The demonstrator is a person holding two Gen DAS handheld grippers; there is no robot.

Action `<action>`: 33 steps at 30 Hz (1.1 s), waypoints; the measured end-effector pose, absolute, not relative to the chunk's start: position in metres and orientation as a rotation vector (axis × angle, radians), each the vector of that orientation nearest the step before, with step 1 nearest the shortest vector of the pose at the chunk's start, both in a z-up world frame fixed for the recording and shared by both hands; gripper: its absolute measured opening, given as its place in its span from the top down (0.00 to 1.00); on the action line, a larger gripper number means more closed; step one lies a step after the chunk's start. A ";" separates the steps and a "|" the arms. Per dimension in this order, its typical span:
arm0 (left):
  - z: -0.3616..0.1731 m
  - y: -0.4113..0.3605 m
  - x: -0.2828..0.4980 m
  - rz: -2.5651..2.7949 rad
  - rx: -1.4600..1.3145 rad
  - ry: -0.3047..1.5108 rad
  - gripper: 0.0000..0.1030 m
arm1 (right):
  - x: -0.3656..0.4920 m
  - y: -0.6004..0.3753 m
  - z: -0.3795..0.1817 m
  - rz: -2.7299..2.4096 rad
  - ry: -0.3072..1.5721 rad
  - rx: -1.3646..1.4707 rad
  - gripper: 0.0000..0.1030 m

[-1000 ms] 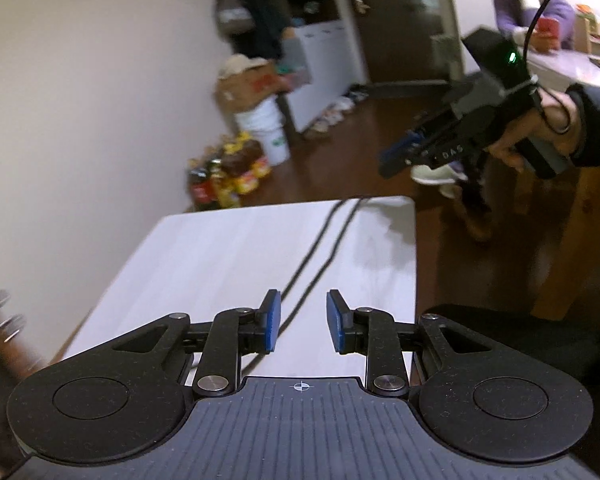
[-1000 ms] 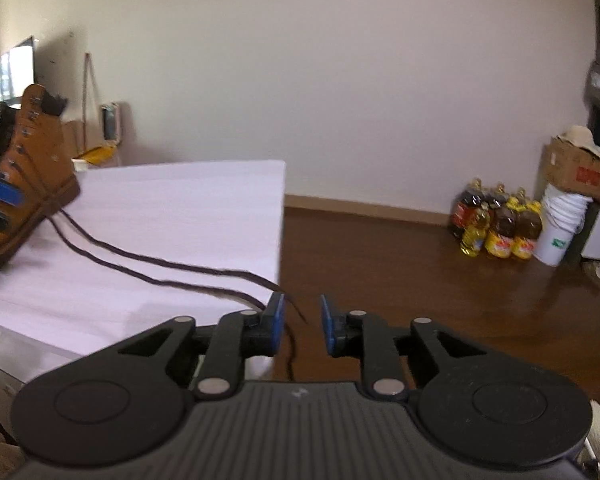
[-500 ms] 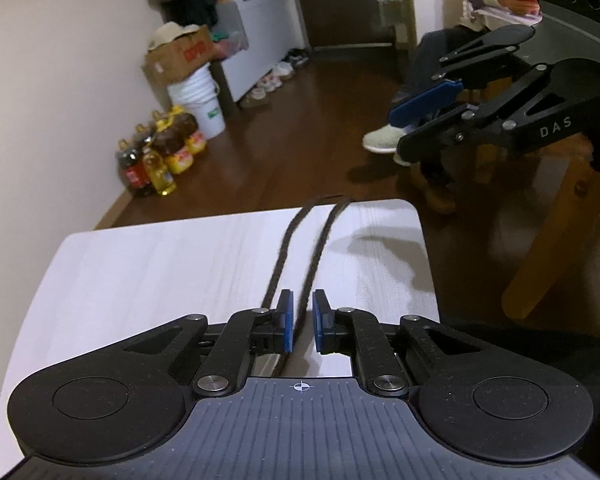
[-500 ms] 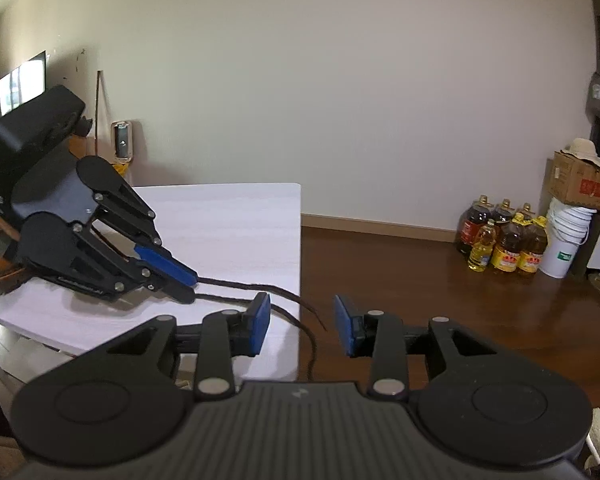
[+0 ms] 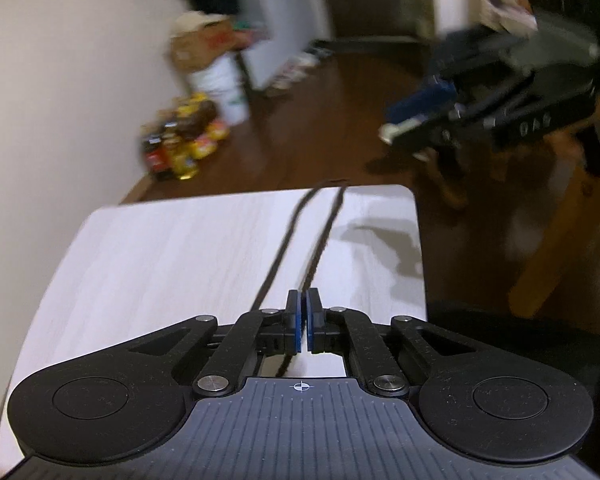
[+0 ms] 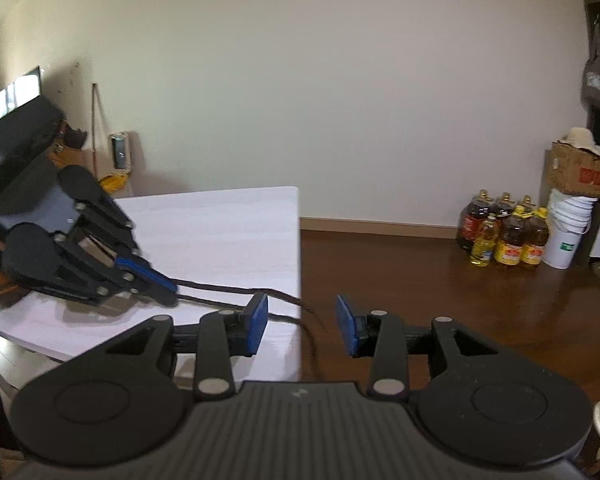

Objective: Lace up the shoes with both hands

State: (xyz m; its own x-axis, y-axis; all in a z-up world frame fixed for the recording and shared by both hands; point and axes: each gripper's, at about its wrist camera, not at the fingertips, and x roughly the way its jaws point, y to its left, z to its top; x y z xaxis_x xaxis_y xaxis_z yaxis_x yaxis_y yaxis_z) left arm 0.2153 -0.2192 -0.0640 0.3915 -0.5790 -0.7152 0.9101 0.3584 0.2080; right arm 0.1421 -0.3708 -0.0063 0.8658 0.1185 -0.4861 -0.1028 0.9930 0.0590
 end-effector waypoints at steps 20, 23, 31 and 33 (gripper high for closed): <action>-0.047 -0.150 0.158 -0.904 0.515 0.608 0.75 | 0.153 -0.333 -0.007 0.199 0.539 0.082 0.53; -0.043 -0.181 0.169 -0.947 0.520 0.574 0.75 | 0.148 -0.342 -0.006 0.158 0.523 0.103 0.52; -0.067 -0.270 0.202 -1.057 0.618 0.595 0.83 | 0.132 -0.366 -0.009 0.083 0.522 0.143 0.45; -0.075 -0.276 0.205 -1.080 0.611 0.603 0.84 | 0.130 -0.372 -0.011 0.070 0.524 0.151 0.44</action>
